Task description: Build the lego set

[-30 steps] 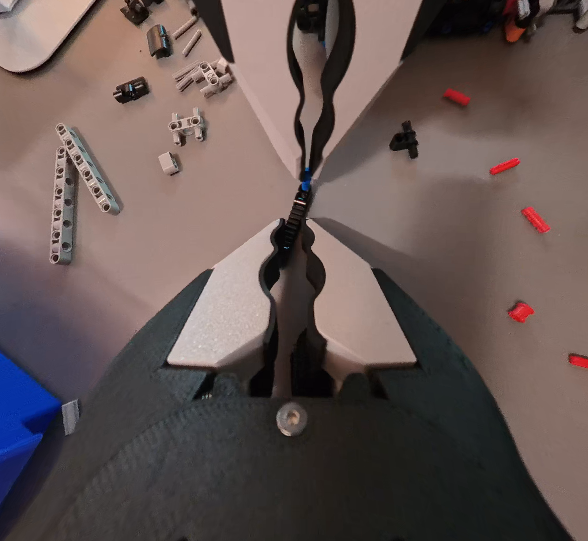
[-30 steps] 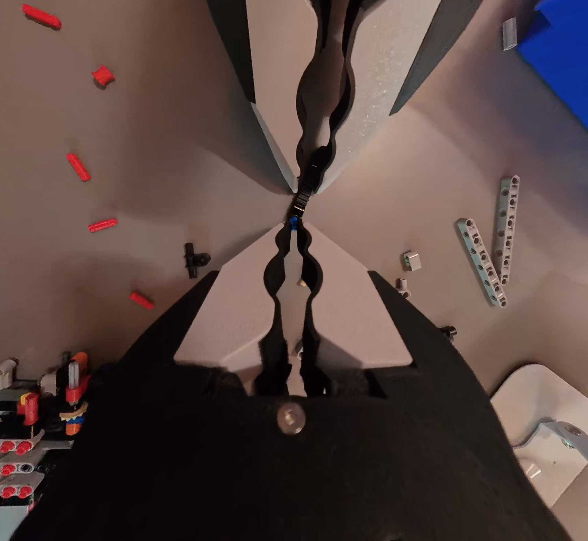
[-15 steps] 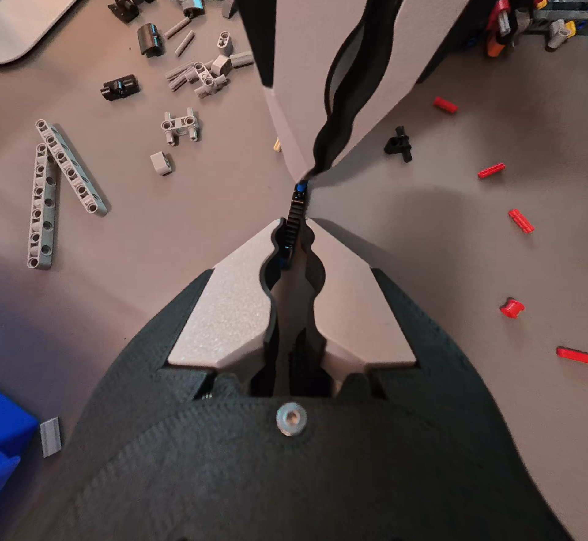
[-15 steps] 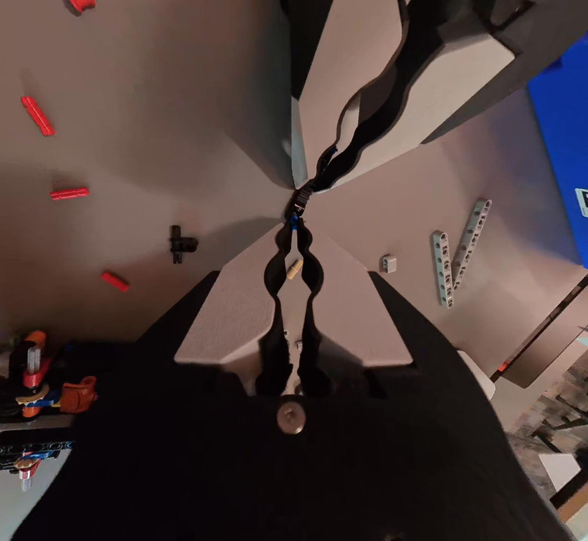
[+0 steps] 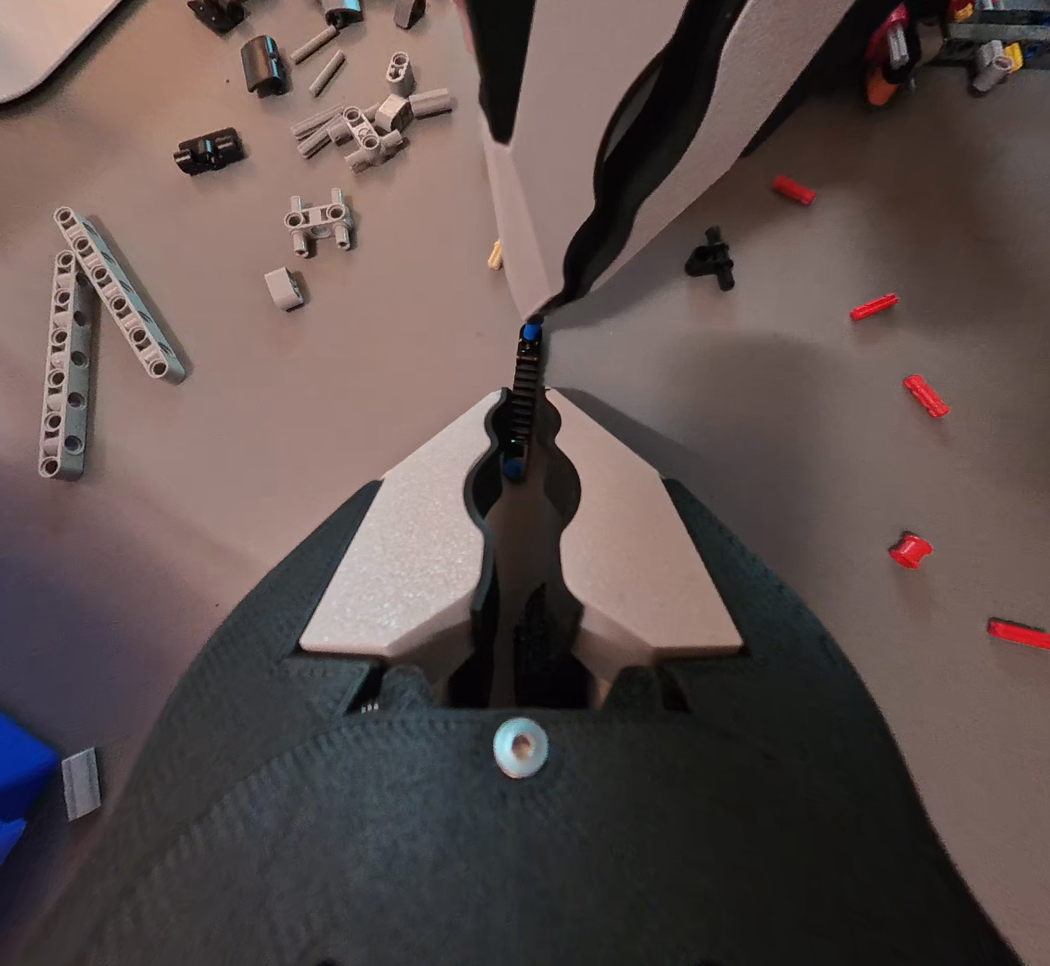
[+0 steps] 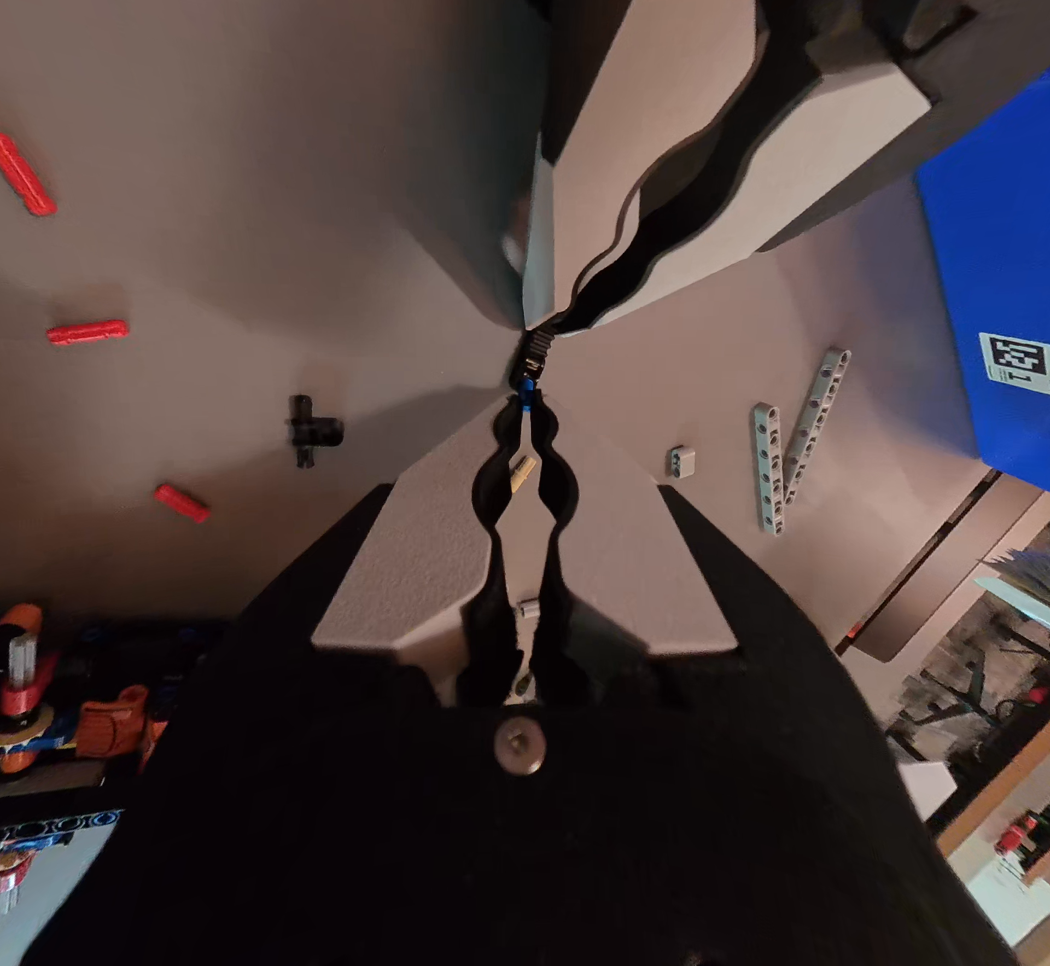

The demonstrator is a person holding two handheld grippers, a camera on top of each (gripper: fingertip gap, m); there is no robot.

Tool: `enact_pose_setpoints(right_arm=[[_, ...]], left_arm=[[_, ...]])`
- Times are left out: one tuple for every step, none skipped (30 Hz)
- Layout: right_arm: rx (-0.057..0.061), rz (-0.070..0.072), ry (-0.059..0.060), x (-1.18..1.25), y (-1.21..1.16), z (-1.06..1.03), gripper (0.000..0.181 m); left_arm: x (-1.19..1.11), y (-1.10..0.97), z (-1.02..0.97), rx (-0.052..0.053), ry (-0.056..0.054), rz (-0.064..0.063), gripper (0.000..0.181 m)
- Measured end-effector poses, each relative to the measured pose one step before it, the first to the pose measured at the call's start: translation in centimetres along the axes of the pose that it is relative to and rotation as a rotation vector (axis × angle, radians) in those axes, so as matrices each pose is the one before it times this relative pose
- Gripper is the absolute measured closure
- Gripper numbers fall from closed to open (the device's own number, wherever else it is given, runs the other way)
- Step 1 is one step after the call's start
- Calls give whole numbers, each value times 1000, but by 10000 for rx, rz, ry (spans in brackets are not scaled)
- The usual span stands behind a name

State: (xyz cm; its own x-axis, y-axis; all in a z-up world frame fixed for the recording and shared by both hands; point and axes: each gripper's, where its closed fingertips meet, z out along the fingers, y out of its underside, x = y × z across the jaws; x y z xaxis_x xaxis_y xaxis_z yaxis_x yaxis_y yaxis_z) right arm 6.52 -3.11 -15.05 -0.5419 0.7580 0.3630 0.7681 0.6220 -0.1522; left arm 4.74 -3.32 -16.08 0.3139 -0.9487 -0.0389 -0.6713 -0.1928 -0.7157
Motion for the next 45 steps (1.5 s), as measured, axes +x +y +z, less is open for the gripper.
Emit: enact_pose_setpoints(right_arm=[[-28,-1,2,-20,9,9,181],[22,61,-28,56,-18,3,181],[-60,-95,22,0,11,7,181],[-118,-154,50,-12,-1,-3,181],[-85,-90,15,-3,-7,9,181],[-88,-69,-1,0,12,9,181],[-93,-104,12,3,-13,2,181],[-62,-93,-26,-14,-21,4,181],[-30,38,-90,23,48,16,181],[8,62,-95,21,25,14,181],[-55,-86,-21,-22,-2,2,181],[-93,-121,0,-6,-36,-1,181],[-41,-58,-44,-4,-100,-22,181],[-44,-92,-40,-1,-100,-14,181],[-69,-135,-14,-5,-75,-5,181],[-76,-154,-27,-22,-85,5,181],[-52,-116,-71,-8,-97,4,181],[-32,-99,-94,-3,-98,12,181],[-31,-94,-85,15,-71,35,181],[-12,-68,-53,2,-54,171,181],[15,-15,-88,-4,-93,89,181],[42,-24,-56,5,-66,30,181],[88,123,-98,13,-5,-3,181],[207,266,-159,12,-8,-10,181],[237,272,-132,41,6,-8,181],[182,212,-94,15,4,-14,181],[174,194,-98,23,13,-39,181],[271,281,-160,21,21,-51,181],[299,315,-159,72,63,-94,181],[222,231,-84,45,73,-77,181],[201,144,-46,-6,0,-20,181],[154,128,-58,22,17,-31,181],[100,87,-68,8,-9,-10,181],[89,31,-74,-7,-15,9,181],[148,48,-68,27,22,-34,181],[161,109,-47,27,53,-44,181],[141,95,-19,6,9,-19,181],[99,101,-26,18,12,-8,181],[50,38,-12,19,15,-8,181],[40,-22,-5,-9,6,-7,181],[76,34,-45,18,22,-12,181],[59,12,-9,15,58,-39,181],[33,-37,33,-14,32,-18,181],[45,22,-12,-8,-9,3,181],[45,-43,-3,16,4,-7,181]], left_arm=[[-6,-3,3,3,11,-14,172],[11,0,2,-1,14,0,172],[-2,-1,6,-5,4,1,172],[-3,-4,2,5,9,-10,172],[4,-2,2,2,18,-16,172],[4,7,-4,-3,13,-11,172],[0,-7,6,2,9,-9,172],[2,1,1,-2,5,-7,172],[-4,4,-2,-3,-3,0,172],[6,-4,2,3,3,-3,172],[-1,0,1,-2,4,-4,172],[1,3,-1,-2,2,1,172],[3,-1,1,1,17,-16,172],[2,1,-2,3,22,-22,172],[-2,0,0,0,2,7,173],[-1,-1,1,1,2,7,173],[6,-1,0,2,13,-14,172],[-6,0,1,-2,3,2,172],[8,13,0,0,-6,17,172],[9,-19,16,4,2,0,172],[-1,-3,7,-8,-18,19,172],[-2,5,-9,4,-8,9,172],[2,2,-4,3,3,-1,172],[-2,1,13,2,8,-7,173],[7,6,-7,2,17,-13,173],[-2,1,2,-3,10,-4,172],[5,-5,5,0,13,-9,172],[-8,10,5,0,9,-1,172],[6,4,-4,0,10,-6,173],[-3,-1,0,3,8,-11,172],[2,-1,2,-1,6,-5,172],[0,2,-2,0,10,-11,172],[-7,-2,1,2,11,-13,172],[-1,0,1,-1,4,-4,172],[8,0,0,0,3,-4,172],[0,-2,1,2,-1,-2,172],[-7,7,7,0,-4,1,172],[2,0,1,-2,6,-5,172],[2,0,0,1,16,-16,172],[-1,2,-2,1,10,-10,172],[0,-8,9,-1,3,-3,172],[1,7,-7,0,2,-2,173],[4,-8,21,3,-5,6,172],[9,-3,4,-1,-3,0,172],[-2,-4,6,-2,12,-13,172]])
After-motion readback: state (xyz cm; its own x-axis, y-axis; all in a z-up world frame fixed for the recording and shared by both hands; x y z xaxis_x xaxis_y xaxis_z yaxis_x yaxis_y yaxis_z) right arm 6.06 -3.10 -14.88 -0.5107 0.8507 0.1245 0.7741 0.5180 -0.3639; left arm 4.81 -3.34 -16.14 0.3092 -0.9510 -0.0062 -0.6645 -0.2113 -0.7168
